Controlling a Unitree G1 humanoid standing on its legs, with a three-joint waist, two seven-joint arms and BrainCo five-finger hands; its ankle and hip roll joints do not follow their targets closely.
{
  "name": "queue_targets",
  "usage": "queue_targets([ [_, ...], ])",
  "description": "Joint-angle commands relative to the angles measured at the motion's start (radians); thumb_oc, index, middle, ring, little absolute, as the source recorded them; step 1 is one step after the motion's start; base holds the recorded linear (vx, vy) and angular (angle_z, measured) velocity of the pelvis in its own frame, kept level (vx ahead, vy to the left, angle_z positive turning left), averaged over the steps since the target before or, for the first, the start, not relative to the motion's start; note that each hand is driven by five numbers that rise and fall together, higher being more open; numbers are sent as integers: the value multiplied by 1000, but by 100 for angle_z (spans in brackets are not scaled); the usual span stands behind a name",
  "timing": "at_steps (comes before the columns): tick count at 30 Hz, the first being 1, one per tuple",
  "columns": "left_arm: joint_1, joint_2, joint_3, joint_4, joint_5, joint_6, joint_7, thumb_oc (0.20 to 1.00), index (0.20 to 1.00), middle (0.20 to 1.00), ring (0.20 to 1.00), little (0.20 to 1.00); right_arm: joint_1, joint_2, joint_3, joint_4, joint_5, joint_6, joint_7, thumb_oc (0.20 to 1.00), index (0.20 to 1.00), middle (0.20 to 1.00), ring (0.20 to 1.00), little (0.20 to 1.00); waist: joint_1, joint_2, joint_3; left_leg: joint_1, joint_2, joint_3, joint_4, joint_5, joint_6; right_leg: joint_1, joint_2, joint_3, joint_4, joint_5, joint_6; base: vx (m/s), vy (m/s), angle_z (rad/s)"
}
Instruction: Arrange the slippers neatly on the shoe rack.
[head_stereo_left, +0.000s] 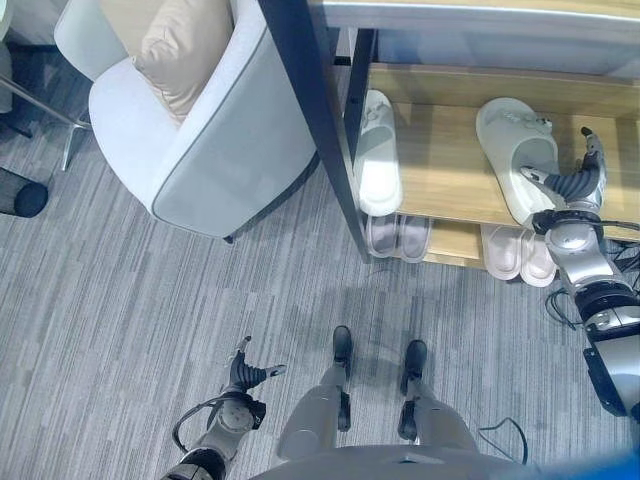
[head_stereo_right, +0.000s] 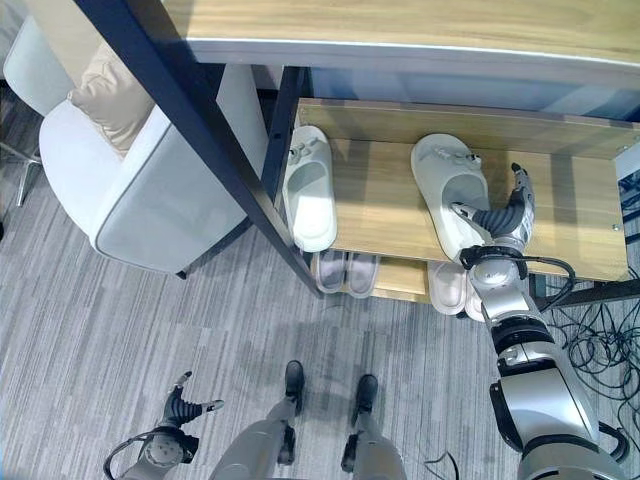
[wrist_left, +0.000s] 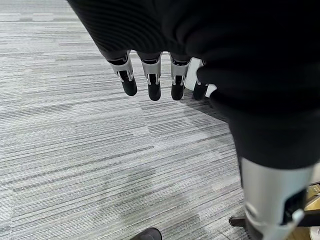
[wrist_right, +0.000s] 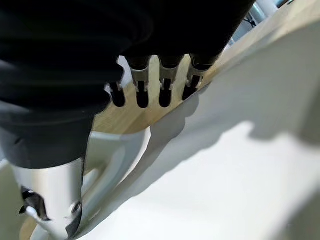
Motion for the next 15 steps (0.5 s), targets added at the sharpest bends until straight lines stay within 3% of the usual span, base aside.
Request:
queue_targets([
  [1, -37, 36, -35, 52, -14, -17, 26, 1000, 1000, 1000, 1000, 1000, -100, -38, 12, -43, 25, -45, -46, 909, 909, 909, 909, 909, 40, -53, -45, -13, 7, -45, 5, -40, -117, 29, -89, 0, 5, -28, 118, -19, 11, 8],
  [2, -48, 40, -32, 56, -15, -15, 27, 1000, 1000, 1000, 1000, 1000, -100, -40, 13, -46, 18, -44, -46, 580, 580, 580, 580, 580, 40, -58, -47, -13, 6, -49, 5, -41, -117, 32, -90, -5, 5, -28, 119, -13, 12, 11],
  [5, -55, 42, -31, 59, -13, -14, 29, 1000, 1000, 1000, 1000, 1000, -104, -41, 17, -42, 16, -44, -44, 542, 542, 542, 542, 542, 41, -66, -47, -13, 6, -52, 5, -42, -118, 34, -91, -10, 5, -27, 120, -17, 3, 13],
  [7, -58, 42, -30, 61, -13, -12, 29, 1000, 1000, 1000, 1000, 1000, -101, -38, 19, -43, 13, -43, -43, 385, 385, 385, 385, 385, 42, -68, -48, -14, 6, -54, 5, -41, -119, 34, -91, -11, 5, -26, 121, -6, 4, 3],
  [10, -61, 41, -28, 70, -8, -11, 29, 1000, 1000, 1000, 1000, 1000, -104, -40, 31, -42, -3, -38, -40, 319, 319, 319, 319, 319, 42, -74, -48, -14, 6, -55, 5, -42, -119, 35, -92, -12, 5, -26, 121, -10, 4, 1],
  [11, -62, 41, -25, 76, -10, -11, 27, 1000, 1000, 1000, 1000, 1000, -110, -39, 41, -42, -11, -33, -34, 247, 247, 247, 247, 247, 44, -82, -48, -16, 7, -55, 5, -42, -118, 34, -92, -15, 5, -24, 121, -29, 12, 5],
  [15, -67, 38, -20, 85, -13, -7, 30, 1000, 1000, 1000, 1000, 1000, -113, -25, 50, -42, -25, -26, -38, 200, 200, 200, 200, 200, 42, -90, -47, -15, 8, -54, 5, -42, -117, 36, -91, -15, 5, -24, 121, -13, 8, 3],
])
